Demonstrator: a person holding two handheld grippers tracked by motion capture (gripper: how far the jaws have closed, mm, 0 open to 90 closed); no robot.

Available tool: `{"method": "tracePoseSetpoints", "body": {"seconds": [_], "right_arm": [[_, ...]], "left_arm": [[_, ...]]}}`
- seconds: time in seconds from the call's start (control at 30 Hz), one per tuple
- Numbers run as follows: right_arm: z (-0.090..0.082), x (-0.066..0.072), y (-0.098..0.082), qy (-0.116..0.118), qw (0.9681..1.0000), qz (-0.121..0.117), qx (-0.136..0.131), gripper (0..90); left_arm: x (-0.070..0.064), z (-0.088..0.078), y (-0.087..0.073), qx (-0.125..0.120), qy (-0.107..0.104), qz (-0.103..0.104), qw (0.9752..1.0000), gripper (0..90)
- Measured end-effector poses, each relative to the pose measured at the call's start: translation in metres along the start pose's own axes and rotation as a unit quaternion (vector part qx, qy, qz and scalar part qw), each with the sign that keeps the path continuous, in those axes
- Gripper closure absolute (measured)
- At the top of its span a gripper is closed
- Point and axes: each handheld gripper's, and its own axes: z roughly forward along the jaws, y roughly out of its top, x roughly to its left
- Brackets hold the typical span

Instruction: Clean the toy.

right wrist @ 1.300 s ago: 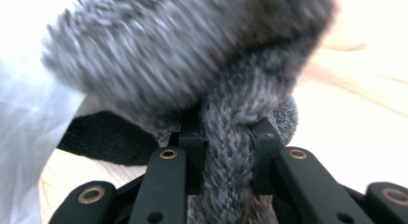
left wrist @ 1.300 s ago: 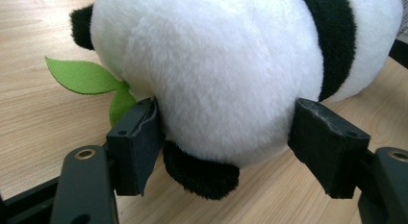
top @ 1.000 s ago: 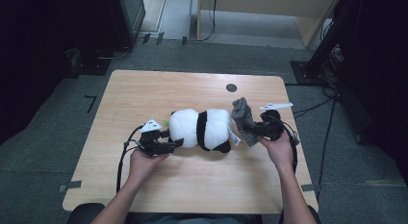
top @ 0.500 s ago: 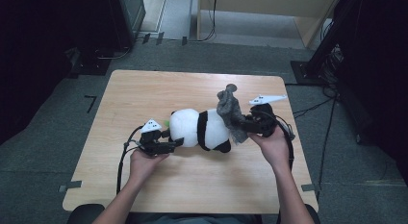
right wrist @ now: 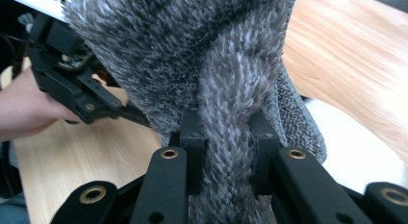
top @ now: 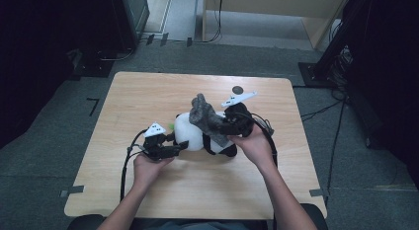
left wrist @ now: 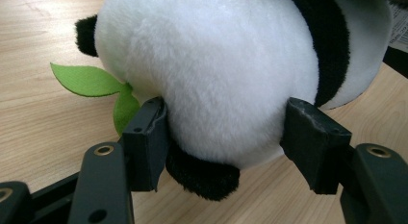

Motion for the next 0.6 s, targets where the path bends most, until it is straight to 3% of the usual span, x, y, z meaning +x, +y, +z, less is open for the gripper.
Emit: {"method": "tracePoseSetpoints", "body": {"seconds": [0.43,0.6], "right_arm": [[0.047,0.012,0.018,0.034,0.9989,-0.02,0.027,74.4],[0.062,0.018,0.018,0.028,0.9982,-0.03,0.044,73.7]], "left_arm": [[-0.003,0.0,-0.003,-0.01,0.007,0.001,0.9999,37.6],[-0.003,0.0,-0.004,-0.009,0.007,0.0,0.9999,37.7]]}}
